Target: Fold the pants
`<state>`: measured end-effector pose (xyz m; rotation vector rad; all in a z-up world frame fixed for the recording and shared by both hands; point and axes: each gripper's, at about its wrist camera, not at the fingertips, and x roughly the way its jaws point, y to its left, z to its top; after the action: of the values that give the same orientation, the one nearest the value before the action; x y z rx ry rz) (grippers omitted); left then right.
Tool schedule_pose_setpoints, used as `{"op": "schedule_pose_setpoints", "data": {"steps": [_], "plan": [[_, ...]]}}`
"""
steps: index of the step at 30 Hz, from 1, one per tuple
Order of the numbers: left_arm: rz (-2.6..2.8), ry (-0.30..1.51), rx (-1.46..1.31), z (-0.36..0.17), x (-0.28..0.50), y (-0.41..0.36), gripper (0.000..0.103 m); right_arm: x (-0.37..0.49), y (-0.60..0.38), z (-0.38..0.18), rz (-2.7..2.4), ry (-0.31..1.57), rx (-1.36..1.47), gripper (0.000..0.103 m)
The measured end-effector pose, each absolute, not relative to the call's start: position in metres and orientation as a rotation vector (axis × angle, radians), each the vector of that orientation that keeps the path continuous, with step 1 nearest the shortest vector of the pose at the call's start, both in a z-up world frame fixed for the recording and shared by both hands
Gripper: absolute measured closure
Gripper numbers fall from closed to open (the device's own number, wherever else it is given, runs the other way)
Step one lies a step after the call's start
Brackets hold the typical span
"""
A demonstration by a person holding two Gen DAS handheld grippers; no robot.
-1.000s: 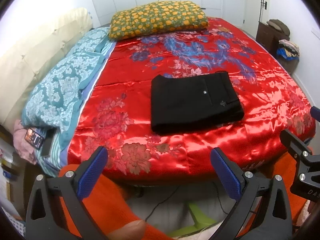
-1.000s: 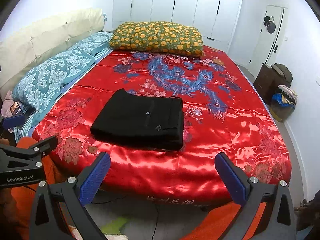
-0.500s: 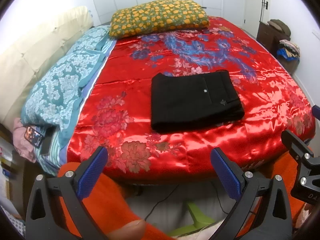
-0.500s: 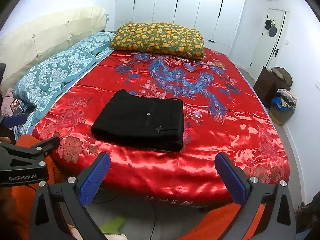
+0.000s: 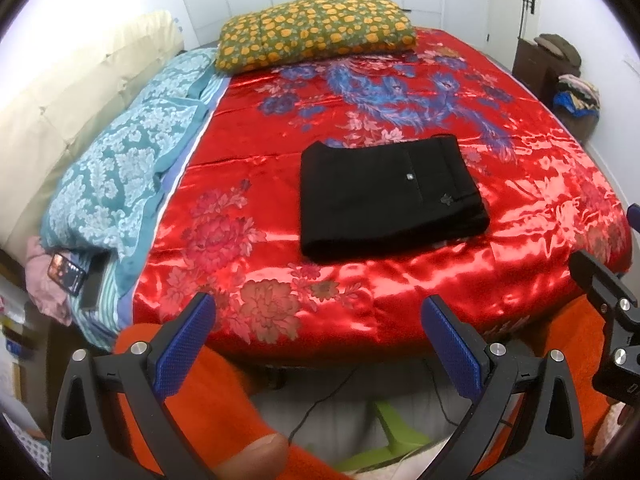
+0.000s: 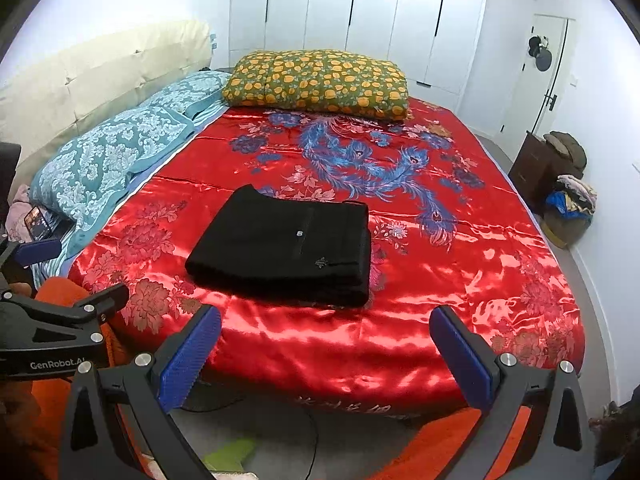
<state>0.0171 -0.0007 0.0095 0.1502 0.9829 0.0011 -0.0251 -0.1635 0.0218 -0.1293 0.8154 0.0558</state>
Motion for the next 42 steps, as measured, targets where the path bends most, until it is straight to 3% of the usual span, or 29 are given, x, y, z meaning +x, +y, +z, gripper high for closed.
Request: {"op": "schedule_pose_setpoints", "data": {"steps": [42], "plan": [[-0.011, 0.972, 0.127, 0.0142, 0.0166, -0.0031, 0.001, -0.0265, -0.166, 0.0178, 0.034, 0.816, -0.116, 0.0]]}}
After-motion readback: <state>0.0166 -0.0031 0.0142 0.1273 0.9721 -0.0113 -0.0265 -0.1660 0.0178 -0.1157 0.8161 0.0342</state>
